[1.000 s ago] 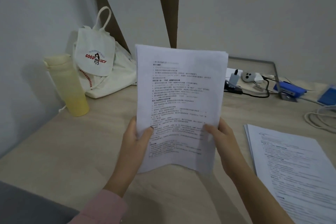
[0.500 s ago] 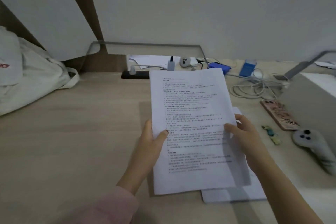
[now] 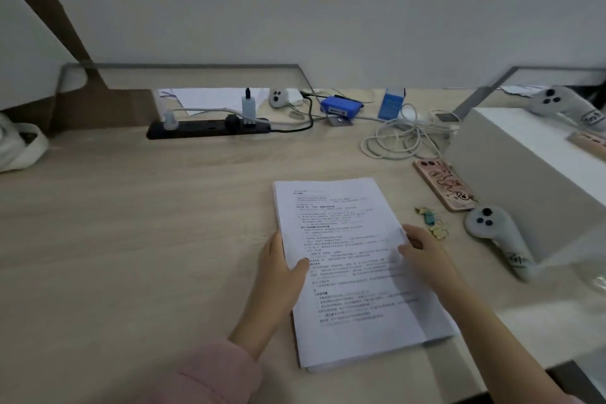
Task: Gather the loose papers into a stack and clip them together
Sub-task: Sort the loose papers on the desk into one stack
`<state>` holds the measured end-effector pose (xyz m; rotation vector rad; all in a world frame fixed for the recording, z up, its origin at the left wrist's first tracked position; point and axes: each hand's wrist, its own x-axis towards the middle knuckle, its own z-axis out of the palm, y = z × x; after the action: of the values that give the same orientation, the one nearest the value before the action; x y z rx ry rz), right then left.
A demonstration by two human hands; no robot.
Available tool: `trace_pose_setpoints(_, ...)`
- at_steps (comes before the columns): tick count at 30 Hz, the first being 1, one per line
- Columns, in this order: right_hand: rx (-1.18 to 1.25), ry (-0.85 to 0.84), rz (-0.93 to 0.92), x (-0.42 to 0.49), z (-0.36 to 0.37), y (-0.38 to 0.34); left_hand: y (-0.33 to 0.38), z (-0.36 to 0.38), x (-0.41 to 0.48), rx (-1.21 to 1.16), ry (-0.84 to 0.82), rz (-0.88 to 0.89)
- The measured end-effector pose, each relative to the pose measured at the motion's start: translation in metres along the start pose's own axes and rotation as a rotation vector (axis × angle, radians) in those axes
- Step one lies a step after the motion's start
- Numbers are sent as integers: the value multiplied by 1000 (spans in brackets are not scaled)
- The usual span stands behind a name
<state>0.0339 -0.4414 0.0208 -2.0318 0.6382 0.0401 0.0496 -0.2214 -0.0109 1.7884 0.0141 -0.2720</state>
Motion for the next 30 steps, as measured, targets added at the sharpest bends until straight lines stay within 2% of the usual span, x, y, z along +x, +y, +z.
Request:
trace_pose_setpoints(6, 140, -58, 32, 1, 4, -10, 0, -7, -1, -37, -5, 27)
trace_pose_setpoints(9, 221, -76, 120, 5, 7, -10, 2, -18, -3, -33, 49, 32)
trace_pose_setpoints(13, 253, -209, 137, 0, 22, -19, -3, -44, -6, -54, 124, 7)
trace_pose_setpoints(18, 286, -355, 76, -10, 71, -37, -19, -80, -15, -44, 171, -31)
trace_pose_setpoints(24, 407, -603, 28, -30, 135, -64, -39, -140, -36, -41, 340, -105)
trace_pose_setpoints(30, 486, -693, -150, -62, 173, -97, -31, -194, -61, -273, 481, -56)
